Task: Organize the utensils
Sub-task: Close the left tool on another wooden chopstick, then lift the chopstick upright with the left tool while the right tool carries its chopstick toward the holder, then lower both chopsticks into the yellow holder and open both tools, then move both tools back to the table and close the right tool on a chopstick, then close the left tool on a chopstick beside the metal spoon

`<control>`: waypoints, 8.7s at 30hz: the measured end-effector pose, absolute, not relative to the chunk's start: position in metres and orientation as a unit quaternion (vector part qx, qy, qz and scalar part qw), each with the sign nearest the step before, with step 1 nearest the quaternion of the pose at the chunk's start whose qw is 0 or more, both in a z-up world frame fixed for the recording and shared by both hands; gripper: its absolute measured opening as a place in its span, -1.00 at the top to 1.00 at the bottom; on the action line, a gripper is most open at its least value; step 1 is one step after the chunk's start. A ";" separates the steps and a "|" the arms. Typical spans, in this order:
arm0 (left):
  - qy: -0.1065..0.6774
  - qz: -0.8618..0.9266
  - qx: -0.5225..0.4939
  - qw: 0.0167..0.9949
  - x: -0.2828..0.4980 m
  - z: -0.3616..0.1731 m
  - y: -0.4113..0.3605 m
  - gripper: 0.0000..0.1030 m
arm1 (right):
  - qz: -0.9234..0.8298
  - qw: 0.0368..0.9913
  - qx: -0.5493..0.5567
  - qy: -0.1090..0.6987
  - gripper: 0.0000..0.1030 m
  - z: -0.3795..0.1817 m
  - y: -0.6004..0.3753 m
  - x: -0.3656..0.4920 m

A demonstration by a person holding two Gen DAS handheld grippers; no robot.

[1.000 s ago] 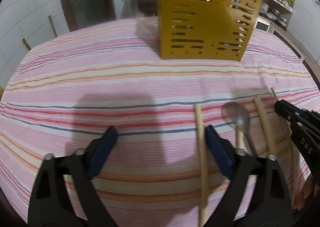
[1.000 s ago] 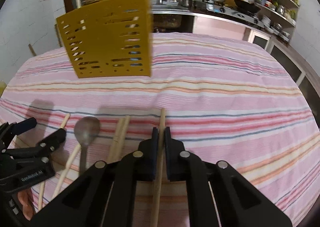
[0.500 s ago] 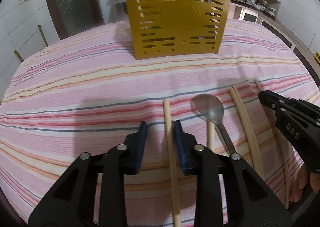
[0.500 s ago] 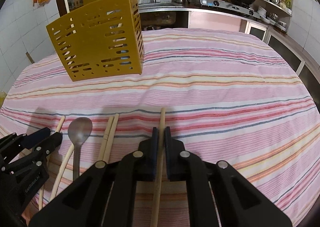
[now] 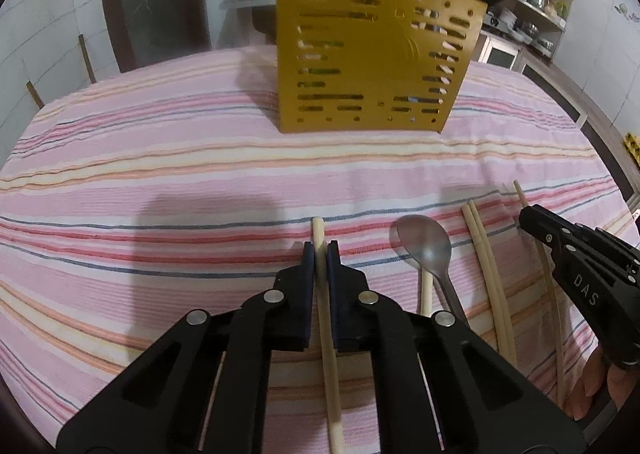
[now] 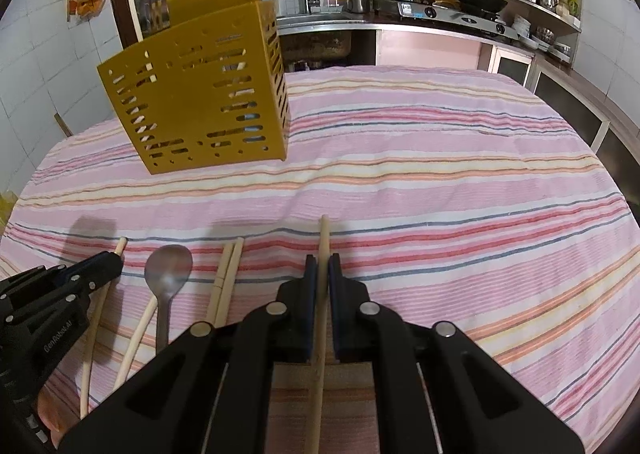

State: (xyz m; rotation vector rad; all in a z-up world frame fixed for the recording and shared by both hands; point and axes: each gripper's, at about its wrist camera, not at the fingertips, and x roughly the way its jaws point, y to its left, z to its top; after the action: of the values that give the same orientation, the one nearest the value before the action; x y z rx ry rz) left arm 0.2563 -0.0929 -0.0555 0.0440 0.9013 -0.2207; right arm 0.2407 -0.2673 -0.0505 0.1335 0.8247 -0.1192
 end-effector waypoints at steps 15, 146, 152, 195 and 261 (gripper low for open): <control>0.336 -0.080 0.000 0.939 0.238 -0.011 -0.063 0.91 | -0.049 0.943 0.097 0.315 0.88 -0.016 -0.276 0.219; 0.363 -0.044 0.031 0.930 0.258 -0.035 -0.032 -0.90 | -0.055 0.934 0.042 0.352 -0.56 -0.040 -0.266 0.231; 0.380 -0.045 0.028 0.923 0.260 -0.043 -0.033 -0.90 | -0.052 0.922 0.055 0.380 -0.54 -0.049 -0.265 0.236; 0.427 -0.144 0.063 0.890 0.227 -0.057 -0.099 -0.90 | -0.070 0.904 0.050 0.418 0.87 -0.052 -0.267 0.231; 0.455 -0.122 0.018 0.882 0.261 -0.060 -0.100 0.86 | -0.050 0.899 0.082 0.426 0.87 -0.058 -0.275 0.244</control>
State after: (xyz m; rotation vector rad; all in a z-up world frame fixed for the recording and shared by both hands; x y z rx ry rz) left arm 0.2606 -0.0998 -0.0604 0.0377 0.9471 -0.2545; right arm 0.2441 -0.2753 -0.0582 0.1696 0.8824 -0.1030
